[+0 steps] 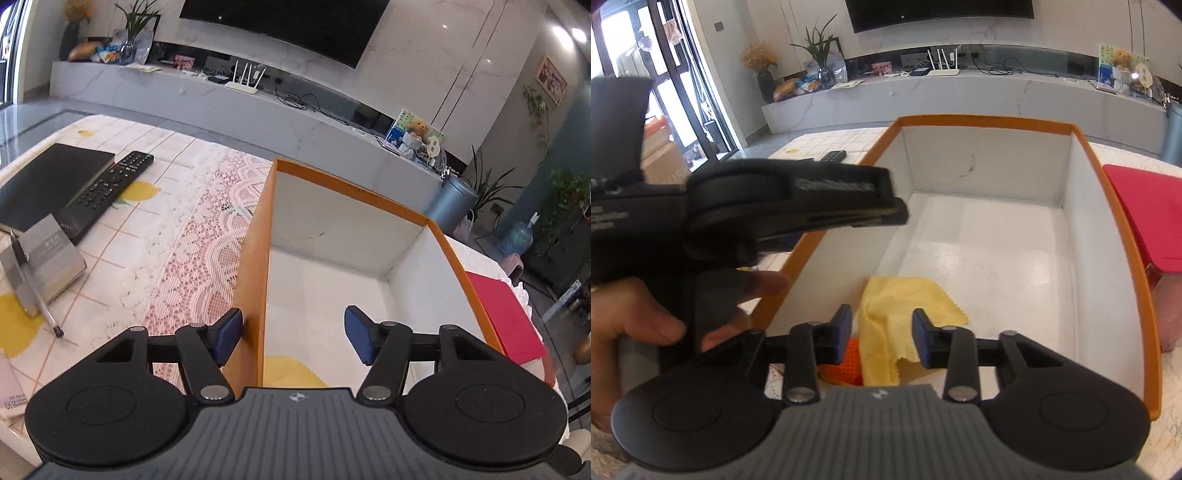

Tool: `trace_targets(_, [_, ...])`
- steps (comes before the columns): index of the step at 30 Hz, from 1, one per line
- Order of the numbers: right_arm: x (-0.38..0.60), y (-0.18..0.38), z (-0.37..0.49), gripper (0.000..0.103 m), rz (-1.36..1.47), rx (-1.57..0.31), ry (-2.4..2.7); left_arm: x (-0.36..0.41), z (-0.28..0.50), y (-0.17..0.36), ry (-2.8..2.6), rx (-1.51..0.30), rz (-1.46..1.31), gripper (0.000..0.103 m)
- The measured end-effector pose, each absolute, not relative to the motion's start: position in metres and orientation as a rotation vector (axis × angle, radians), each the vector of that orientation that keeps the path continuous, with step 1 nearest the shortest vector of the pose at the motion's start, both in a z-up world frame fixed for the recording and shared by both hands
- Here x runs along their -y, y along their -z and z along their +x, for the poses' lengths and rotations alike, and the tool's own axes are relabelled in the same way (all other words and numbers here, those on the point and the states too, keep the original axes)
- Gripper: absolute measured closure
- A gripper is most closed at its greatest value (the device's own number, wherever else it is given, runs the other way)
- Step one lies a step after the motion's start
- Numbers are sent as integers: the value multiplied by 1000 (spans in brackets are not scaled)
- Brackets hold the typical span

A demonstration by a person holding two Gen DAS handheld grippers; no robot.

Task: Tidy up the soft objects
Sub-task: 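Open the left tool dropping the ball while the right tool releases the cloth into the box, then move both tools back to the pile of soft items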

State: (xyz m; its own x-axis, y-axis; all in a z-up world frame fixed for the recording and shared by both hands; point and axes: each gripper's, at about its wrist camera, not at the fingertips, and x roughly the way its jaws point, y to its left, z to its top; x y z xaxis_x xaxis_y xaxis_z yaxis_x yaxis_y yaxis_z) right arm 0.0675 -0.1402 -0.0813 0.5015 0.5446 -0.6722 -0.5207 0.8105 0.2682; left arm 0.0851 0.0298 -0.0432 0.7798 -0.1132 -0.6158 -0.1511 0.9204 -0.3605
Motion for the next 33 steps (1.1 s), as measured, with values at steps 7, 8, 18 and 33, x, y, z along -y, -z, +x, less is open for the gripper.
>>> trace_targets(7, [143,84,68,75,50,-814,-652,-19,91,42,-40,-686,-344,33])
trace_targets(8, [144,83,68,75,46,-810,-649,-16,92,42,-46,-685,-336,33])
trace_targets(18, [151,83,56,75,67,-760,-652,-18,93,42,-37,-667,-385,33])
trace_targets(33, [334,-35,55,64,99,-460,-255,39,52,-57,127,-461,-363,16])
